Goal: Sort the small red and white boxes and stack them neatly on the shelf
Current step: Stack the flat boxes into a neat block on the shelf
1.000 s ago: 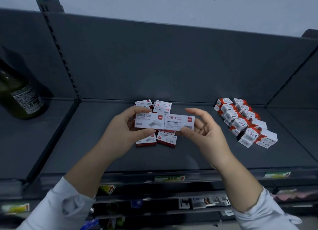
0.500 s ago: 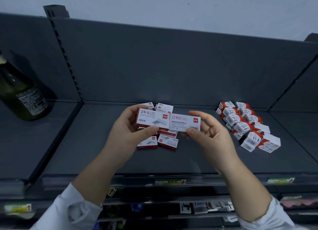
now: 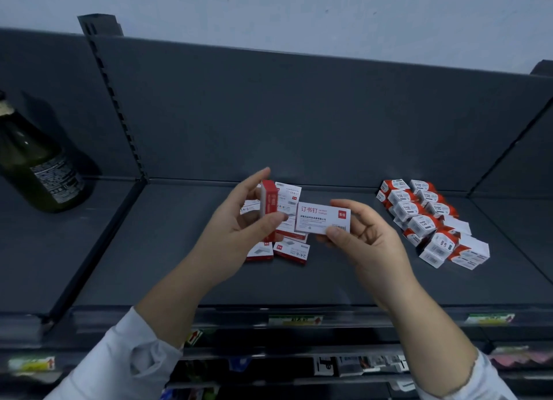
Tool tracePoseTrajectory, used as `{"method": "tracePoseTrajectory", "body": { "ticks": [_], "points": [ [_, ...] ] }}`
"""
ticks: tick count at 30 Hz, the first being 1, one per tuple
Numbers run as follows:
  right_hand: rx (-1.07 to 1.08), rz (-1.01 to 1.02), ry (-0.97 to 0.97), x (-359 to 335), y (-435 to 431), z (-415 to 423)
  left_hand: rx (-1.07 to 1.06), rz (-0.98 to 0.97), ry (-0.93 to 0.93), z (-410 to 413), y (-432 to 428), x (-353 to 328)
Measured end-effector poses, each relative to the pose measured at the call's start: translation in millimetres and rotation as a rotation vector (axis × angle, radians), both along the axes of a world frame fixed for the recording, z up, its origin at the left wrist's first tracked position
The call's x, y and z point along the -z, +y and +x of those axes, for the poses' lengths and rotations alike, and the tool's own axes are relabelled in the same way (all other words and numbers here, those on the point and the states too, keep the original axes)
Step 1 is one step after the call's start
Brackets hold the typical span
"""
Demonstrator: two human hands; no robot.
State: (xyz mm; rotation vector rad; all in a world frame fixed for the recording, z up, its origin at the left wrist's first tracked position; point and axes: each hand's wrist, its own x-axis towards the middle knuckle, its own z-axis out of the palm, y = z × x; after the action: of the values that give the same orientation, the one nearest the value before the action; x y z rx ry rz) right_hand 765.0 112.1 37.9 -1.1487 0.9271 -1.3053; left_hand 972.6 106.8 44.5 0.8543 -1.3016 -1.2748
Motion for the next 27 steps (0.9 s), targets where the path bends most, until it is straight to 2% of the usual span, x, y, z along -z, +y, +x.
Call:
{"method": "tracePoseTrajectory", "body": {
  "ticks": [4,11,18,23,27],
  "points": [
    [0.008,0.013,0.001,2,0,-1,0.013,0.287,0.402,-11,-3,6],
    [0.027,0.017,0.029,6,-1,-5,-0.007,0.493,0.577,-18,-9,11],
    [0.017,0.026,0.082,11,-4,-8,-0.057,0.559,0.585,-21,-17,14],
    [0.017,0.021,0.084,9,-6,-9,0.018,0.486,0.394,-18,-16,18],
    [0.028,0.044,0.082,12,-8,-10,0.004,0.428,0.398,-15,-16,20]
  ]
}}
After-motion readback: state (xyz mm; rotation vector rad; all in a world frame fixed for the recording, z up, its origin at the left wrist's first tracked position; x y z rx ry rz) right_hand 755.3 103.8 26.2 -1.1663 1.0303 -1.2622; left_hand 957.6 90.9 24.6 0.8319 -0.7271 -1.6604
